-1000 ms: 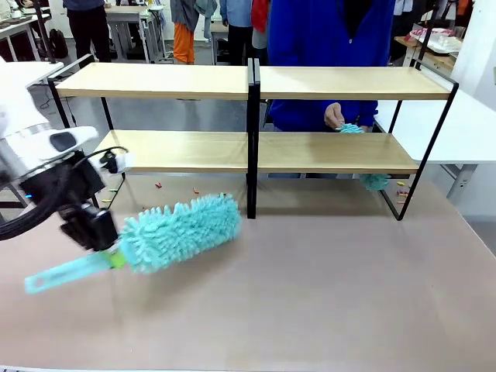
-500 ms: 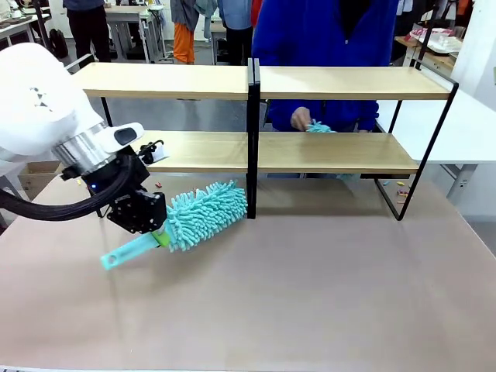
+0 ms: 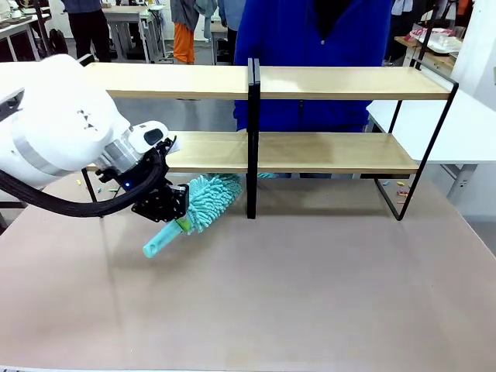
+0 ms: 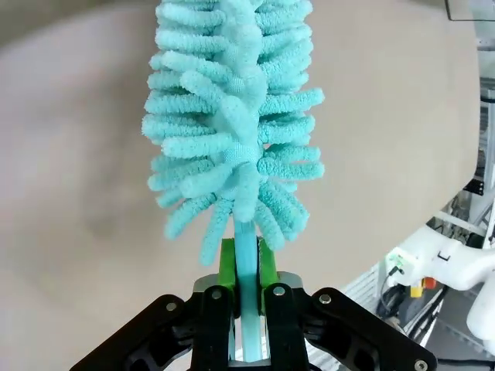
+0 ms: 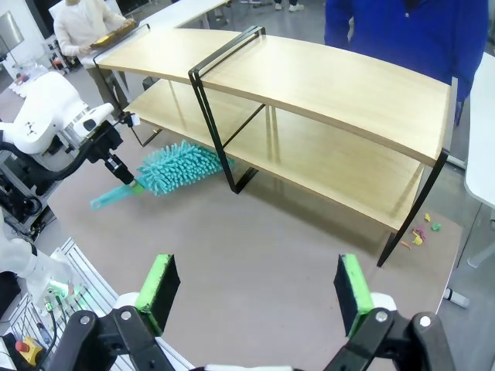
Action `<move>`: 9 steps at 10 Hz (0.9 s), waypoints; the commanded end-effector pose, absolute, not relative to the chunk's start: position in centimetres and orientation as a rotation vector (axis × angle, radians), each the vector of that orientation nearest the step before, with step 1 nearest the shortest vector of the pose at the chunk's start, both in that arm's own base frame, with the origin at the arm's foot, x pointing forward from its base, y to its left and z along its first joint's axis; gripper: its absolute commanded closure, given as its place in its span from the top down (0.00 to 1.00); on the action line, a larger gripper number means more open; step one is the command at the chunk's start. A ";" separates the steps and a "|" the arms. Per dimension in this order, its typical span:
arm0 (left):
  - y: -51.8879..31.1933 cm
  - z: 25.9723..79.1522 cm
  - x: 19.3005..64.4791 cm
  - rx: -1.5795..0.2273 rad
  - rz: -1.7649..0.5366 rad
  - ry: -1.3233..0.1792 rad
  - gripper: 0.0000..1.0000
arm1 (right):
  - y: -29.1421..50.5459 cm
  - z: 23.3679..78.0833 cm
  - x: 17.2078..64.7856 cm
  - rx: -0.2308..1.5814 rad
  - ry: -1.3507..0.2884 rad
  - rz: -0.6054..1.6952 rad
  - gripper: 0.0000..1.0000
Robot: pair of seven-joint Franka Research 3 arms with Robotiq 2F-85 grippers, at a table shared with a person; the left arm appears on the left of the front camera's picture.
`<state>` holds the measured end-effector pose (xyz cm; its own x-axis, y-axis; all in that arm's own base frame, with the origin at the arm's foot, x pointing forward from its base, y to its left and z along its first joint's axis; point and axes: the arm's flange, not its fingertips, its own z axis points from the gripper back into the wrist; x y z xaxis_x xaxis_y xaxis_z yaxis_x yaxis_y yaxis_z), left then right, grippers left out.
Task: Clean the shelves.
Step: Clean another randomly selected level of the Shelf with the Duster.
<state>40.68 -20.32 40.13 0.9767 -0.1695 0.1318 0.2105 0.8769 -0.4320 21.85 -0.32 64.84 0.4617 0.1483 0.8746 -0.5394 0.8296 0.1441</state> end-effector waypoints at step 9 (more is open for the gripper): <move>-17.8 38.0 42.1 -0.118 0.125 -0.157 0.13 | -0.4 64.9 21.8 0.437 -1.008 0.439 1.00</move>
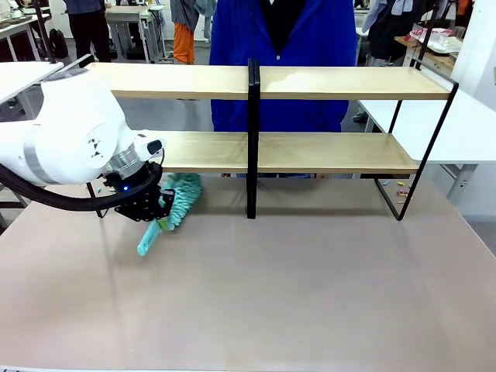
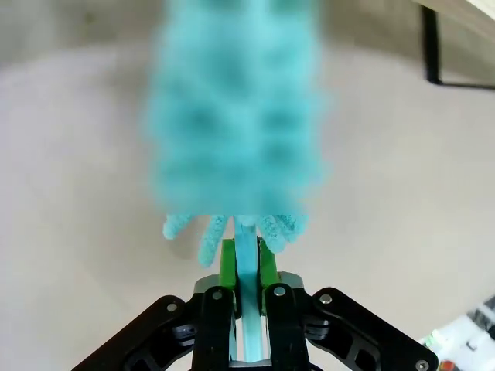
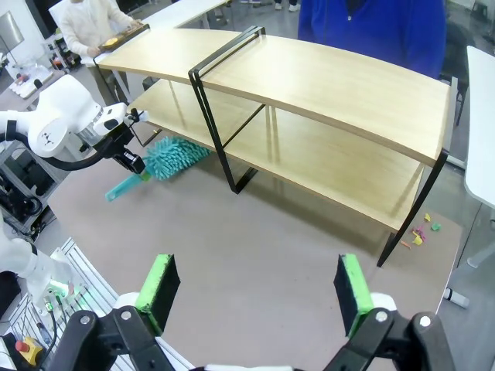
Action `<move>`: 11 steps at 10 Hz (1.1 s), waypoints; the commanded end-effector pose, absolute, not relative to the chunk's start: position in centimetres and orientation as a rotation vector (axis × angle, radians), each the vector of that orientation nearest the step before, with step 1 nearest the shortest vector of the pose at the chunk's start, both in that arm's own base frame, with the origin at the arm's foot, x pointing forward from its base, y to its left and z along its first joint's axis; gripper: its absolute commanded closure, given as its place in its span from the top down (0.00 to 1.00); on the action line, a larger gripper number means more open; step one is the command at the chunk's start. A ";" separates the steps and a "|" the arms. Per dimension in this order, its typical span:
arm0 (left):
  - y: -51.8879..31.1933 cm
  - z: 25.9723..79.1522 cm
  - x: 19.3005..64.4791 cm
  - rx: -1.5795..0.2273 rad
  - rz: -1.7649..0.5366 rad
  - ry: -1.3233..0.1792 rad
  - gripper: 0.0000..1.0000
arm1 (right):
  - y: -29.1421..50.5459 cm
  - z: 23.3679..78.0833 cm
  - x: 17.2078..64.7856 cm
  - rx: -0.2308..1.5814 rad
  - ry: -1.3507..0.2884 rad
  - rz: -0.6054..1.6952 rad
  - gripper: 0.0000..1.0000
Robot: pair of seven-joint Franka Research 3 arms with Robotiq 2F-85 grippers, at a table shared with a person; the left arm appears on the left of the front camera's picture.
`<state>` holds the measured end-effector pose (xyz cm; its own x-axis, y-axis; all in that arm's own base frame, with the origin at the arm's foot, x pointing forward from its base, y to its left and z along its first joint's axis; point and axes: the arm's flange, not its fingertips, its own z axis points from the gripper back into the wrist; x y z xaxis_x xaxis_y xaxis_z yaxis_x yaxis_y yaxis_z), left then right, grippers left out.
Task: Clean the shelves.
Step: Clean another randomly selected level of the Shelf with the Duster.
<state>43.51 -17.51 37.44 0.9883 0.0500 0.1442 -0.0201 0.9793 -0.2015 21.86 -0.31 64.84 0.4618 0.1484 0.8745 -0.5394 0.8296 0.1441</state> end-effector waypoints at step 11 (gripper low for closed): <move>-15.0 39.7 38.8 0.062 0.511 -0.301 0.13 | -0.4 64.9 21.8 0.437 -1.008 0.439 1.00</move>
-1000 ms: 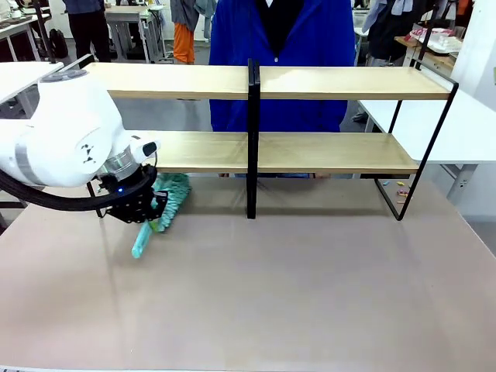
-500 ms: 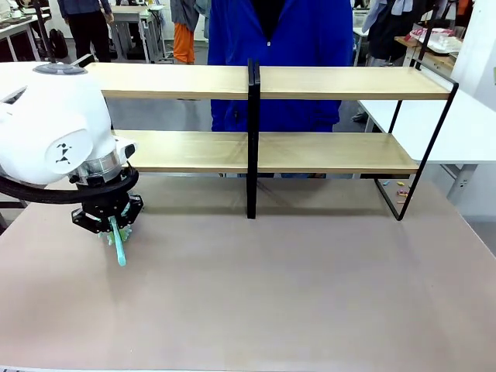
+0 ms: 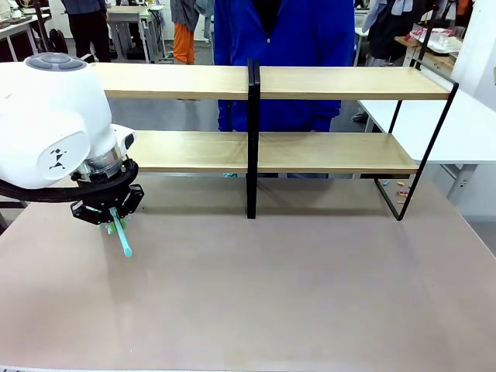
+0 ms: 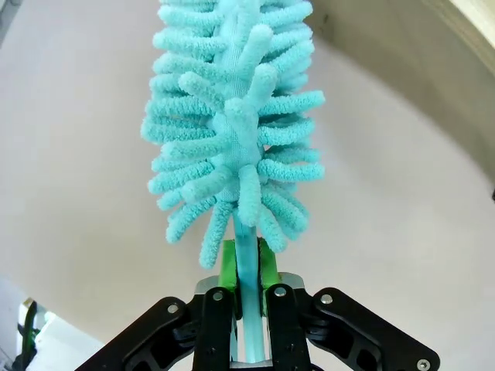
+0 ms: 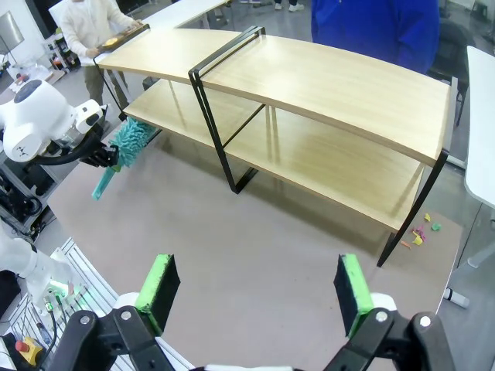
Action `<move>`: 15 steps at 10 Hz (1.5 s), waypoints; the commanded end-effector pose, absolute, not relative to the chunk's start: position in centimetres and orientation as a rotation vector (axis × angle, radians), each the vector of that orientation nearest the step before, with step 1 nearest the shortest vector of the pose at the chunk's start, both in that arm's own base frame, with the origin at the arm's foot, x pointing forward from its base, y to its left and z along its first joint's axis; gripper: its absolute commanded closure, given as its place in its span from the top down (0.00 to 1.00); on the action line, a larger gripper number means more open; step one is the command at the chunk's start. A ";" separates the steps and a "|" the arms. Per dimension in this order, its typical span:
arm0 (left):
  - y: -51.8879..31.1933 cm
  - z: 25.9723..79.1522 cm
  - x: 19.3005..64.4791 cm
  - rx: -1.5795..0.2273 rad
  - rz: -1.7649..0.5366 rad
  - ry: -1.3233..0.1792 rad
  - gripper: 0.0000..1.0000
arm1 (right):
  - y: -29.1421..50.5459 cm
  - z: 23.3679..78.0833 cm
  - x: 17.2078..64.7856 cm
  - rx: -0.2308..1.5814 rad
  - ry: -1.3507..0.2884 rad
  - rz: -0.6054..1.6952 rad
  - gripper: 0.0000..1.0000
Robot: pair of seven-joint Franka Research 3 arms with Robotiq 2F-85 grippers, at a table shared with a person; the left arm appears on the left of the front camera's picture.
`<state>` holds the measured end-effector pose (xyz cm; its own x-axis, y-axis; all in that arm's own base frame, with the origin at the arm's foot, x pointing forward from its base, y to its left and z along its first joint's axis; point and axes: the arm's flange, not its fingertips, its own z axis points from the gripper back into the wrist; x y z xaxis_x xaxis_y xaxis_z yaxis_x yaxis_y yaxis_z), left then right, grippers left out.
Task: Clean the shelves.
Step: Clean another randomly selected level of the Shelf with the Duster.
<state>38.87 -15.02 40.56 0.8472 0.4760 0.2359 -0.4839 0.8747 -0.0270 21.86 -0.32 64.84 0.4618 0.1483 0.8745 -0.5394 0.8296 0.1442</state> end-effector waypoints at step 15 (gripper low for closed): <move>0.0 47.2 24.6 -0.427 -0.764 0.037 0.13 | -0.4 64.9 21.8 0.437 -1.008 0.439 1.00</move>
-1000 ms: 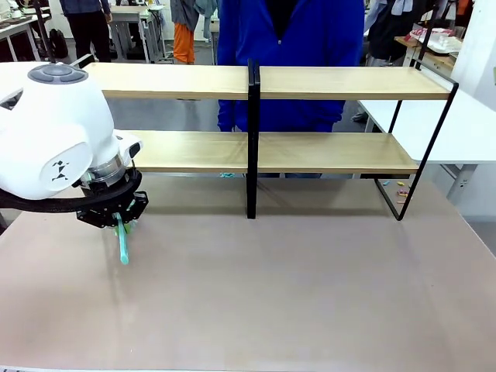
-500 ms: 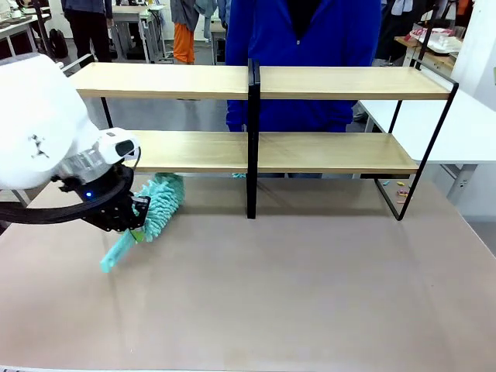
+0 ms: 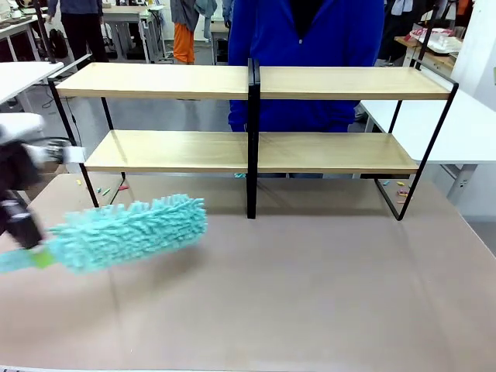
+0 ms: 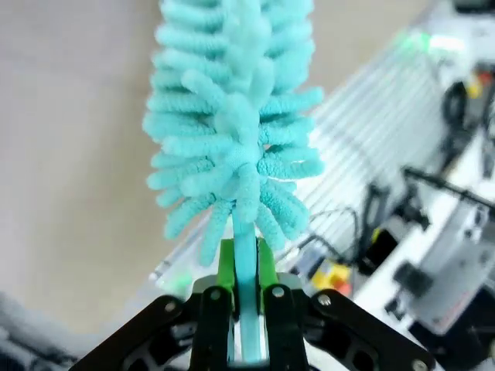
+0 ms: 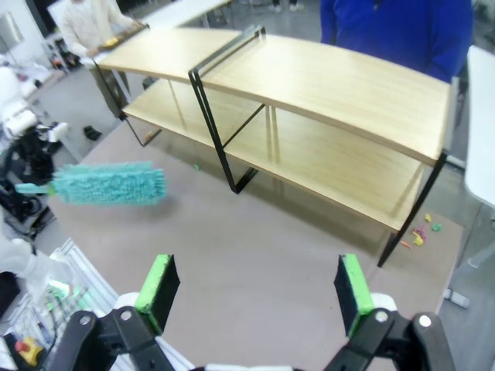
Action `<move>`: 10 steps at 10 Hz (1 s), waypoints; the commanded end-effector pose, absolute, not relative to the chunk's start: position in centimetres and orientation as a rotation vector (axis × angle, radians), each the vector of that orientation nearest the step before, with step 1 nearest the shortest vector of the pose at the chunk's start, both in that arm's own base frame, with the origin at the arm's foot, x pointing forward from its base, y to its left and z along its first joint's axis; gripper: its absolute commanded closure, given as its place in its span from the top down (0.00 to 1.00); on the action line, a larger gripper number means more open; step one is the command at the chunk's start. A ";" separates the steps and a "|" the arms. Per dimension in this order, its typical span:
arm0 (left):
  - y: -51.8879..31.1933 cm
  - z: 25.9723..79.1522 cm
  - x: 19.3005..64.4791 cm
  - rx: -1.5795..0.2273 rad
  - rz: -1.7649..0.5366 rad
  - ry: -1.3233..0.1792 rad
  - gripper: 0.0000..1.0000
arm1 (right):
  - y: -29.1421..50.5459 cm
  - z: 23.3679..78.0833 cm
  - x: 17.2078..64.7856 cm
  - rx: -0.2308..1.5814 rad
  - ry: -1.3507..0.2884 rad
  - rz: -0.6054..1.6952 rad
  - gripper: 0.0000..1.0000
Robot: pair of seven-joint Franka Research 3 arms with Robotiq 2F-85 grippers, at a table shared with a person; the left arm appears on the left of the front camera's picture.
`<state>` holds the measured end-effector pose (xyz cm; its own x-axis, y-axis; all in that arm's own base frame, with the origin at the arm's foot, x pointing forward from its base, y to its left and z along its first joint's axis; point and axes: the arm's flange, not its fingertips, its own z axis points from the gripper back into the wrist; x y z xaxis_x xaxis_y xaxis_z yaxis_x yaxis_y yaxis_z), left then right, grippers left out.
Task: Clean the shelves.
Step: Clean another randomly selected level of the Shelf with the Duster.
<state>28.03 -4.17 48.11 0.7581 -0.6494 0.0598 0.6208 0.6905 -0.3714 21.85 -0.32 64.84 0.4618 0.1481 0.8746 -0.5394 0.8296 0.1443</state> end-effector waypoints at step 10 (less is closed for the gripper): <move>15.7 50.7 20.9 -0.753 -0.791 -0.454 0.13 | -0.4 64.9 21.8 0.437 -1.008 0.439 1.00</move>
<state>21.06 16.91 50.39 0.6439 -0.4500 0.6188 0.7610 0.4603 -0.4571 21.86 -0.32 64.84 0.4617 0.1482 0.8745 -0.5394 0.8296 0.1442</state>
